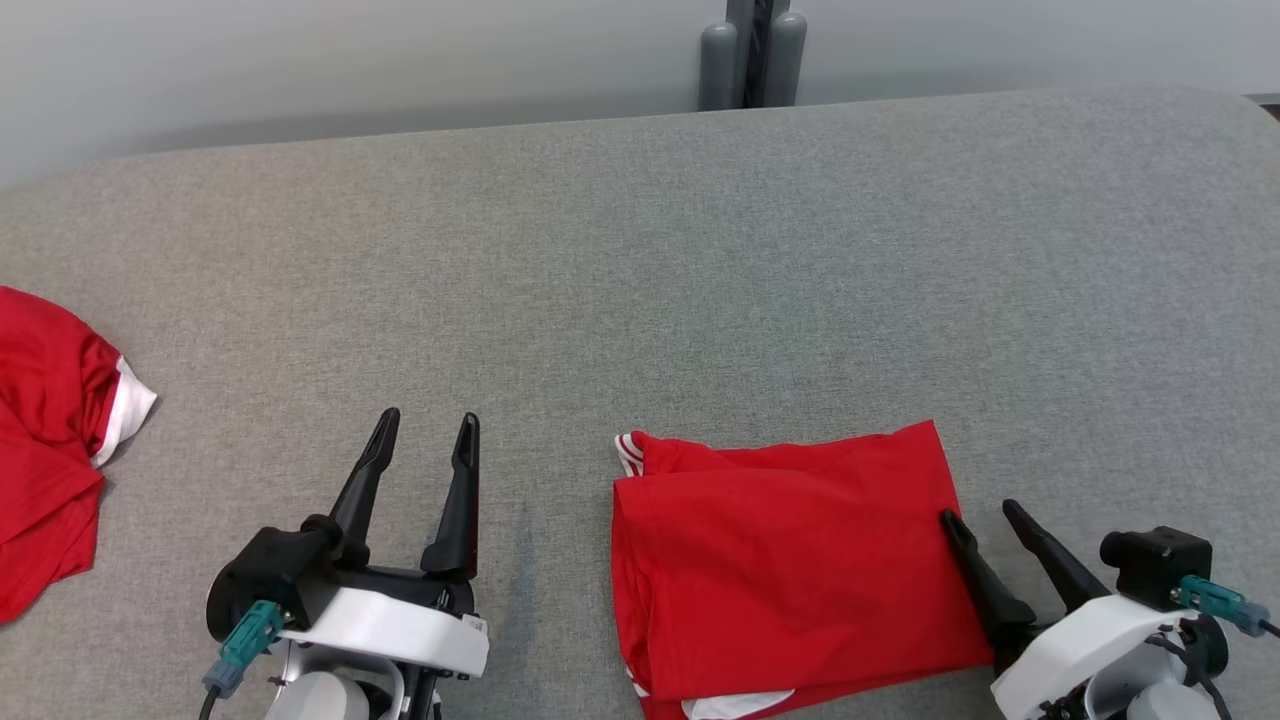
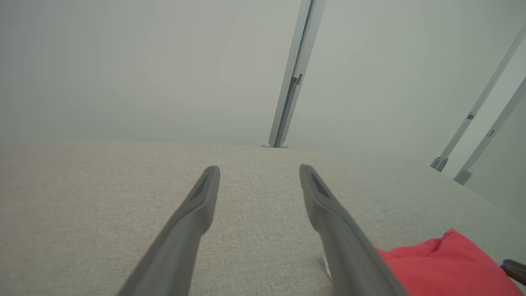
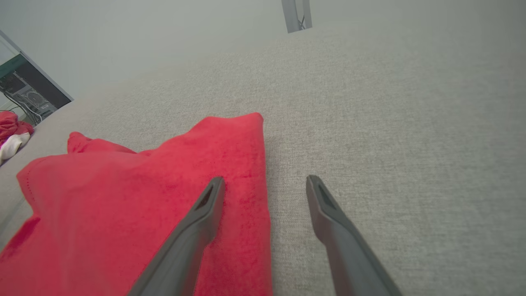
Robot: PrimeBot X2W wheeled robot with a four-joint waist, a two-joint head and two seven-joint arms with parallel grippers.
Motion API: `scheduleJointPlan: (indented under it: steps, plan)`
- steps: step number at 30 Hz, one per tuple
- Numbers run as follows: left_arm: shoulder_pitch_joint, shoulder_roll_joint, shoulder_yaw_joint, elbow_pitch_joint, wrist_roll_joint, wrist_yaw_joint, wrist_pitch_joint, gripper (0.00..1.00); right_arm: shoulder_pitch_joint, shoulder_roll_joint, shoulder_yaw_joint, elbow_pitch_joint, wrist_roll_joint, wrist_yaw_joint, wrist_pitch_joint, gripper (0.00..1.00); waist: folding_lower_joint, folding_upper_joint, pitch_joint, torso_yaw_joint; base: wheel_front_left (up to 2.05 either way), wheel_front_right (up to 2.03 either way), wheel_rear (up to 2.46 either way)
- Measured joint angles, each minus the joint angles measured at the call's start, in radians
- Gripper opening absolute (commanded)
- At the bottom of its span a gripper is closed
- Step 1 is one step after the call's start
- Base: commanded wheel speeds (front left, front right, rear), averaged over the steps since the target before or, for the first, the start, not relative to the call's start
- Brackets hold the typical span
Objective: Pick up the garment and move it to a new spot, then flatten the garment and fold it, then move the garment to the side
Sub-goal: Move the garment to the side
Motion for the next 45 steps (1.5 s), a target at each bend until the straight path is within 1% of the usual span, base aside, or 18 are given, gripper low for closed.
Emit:
scheduleJointPlan:
  steps: [8,14,15,17,27,33,39,45]
  plan:
    - [-0.001,0.000,-0.002,-0.003,0.000,0.000,0.000,1.00,-0.036,-0.030,0.091,0.025,0.084,0.000,0.013,1.00,0.0001,0.0000,0.019,0.013,0.00,0.00,0.00]
    - [-0.007,0.000,-0.007,-0.004,0.003,0.001,0.000,1.00,-0.071,-0.043,0.139,0.050,0.113,0.000,0.021,1.00,0.0000,0.0000,0.041,0.023,0.00,0.00,0.00]
    - [-0.007,0.000,-0.006,-0.004,0.003,0.001,0.000,1.00,-0.077,-0.044,0.145,0.052,0.118,0.000,0.021,0.52,0.0000,0.0000,0.044,0.024,0.00,0.00,0.00]
    - [-0.010,0.000,-0.005,-0.003,0.005,0.001,0.000,1.00,-0.089,-0.049,0.162,0.058,0.121,0.000,0.014,0.00,0.0000,0.0000,0.048,0.025,0.00,0.00,0.00]
    - [-0.016,0.000,0.004,-0.006,0.022,0.001,0.000,1.00,-0.128,-0.058,0.219,0.089,0.111,0.000,-0.021,0.00,0.0001,0.0000,0.042,0.008,0.00,0.00,0.00]
    - [-0.016,0.000,0.006,-0.014,0.058,-0.008,0.000,1.00,-0.177,-0.077,0.262,0.102,0.067,0.000,-0.037,0.00,0.0000,-0.0001,0.042,-0.033,0.00,0.00,0.00]
    - [-0.043,0.000,-0.001,-0.027,0.088,-0.017,0.000,1.00,-0.254,-0.131,0.305,0.097,0.024,0.000,-0.042,0.00,0.0000,0.0000,0.067,-0.093,0.00,0.00,0.00]
    - [-0.099,0.006,-0.016,-0.035,0.158,-0.035,0.000,1.00,-0.358,-0.203,0.334,0.078,0.013,0.000,-0.048,0.00,0.0000,0.0000,0.134,-0.162,0.00,0.00,0.00]
